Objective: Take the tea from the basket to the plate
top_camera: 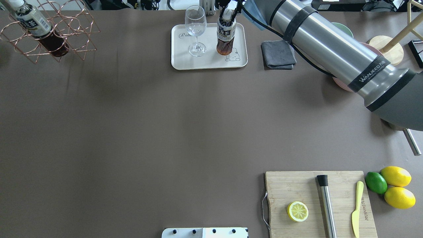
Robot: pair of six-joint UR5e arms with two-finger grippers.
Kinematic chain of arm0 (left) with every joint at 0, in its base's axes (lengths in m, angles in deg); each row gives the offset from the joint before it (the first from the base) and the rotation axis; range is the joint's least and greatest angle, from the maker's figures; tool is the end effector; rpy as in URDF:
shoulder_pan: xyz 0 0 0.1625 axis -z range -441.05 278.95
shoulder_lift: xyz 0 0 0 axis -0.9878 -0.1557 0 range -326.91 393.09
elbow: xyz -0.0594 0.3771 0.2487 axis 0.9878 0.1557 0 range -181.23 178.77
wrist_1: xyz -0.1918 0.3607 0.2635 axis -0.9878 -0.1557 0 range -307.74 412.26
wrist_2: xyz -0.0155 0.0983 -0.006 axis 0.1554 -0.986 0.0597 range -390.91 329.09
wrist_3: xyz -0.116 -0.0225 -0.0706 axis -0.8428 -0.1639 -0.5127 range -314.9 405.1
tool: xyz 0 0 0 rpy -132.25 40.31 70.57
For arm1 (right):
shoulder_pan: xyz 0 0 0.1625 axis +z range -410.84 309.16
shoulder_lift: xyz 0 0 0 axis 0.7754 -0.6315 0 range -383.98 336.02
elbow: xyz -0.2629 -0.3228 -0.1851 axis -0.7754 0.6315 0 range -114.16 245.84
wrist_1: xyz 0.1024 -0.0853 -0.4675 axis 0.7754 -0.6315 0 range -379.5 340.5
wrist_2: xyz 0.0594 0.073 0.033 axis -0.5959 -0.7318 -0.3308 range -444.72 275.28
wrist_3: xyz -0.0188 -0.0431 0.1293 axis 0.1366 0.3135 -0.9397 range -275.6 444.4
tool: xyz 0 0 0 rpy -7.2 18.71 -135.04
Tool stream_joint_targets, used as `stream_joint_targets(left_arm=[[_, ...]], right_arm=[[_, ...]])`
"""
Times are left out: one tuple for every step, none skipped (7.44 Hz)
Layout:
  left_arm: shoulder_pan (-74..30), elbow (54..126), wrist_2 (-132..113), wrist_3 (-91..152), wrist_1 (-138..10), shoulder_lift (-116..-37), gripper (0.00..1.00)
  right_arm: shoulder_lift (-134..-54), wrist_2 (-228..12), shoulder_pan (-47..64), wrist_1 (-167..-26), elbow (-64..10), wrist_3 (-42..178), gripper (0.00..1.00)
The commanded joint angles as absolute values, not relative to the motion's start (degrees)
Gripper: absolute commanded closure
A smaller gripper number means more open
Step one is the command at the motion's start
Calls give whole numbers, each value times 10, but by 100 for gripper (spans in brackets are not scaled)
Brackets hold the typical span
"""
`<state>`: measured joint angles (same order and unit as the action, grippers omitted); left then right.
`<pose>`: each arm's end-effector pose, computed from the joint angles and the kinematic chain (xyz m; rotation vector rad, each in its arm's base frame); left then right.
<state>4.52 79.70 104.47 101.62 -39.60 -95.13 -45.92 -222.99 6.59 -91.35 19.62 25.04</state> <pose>0.0287 -0.8258 0.3244 0.8524 0.4999 1.1961 -0.5040 -0.8458 0.1409 -0.0934 -1.0536 0.1115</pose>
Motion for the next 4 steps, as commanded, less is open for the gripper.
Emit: stream_joint_targets(left_arm=[[23, 746, 1008, 1044, -434, -975, 100], [21, 734, 1008, 1046, -439, -975, 100], [21, 722, 1007, 1045, -457, -976, 100], [15, 719, 1001, 1043, -460, -977, 100]], right_arm=[[-462, -2227, 72, -915, 197, 269, 100], [-463, -2220, 69, -914, 197, 269, 100], [-466, -2216, 65, -914, 197, 269, 100], [-466, -2214, 63, -914, 197, 269, 100]])
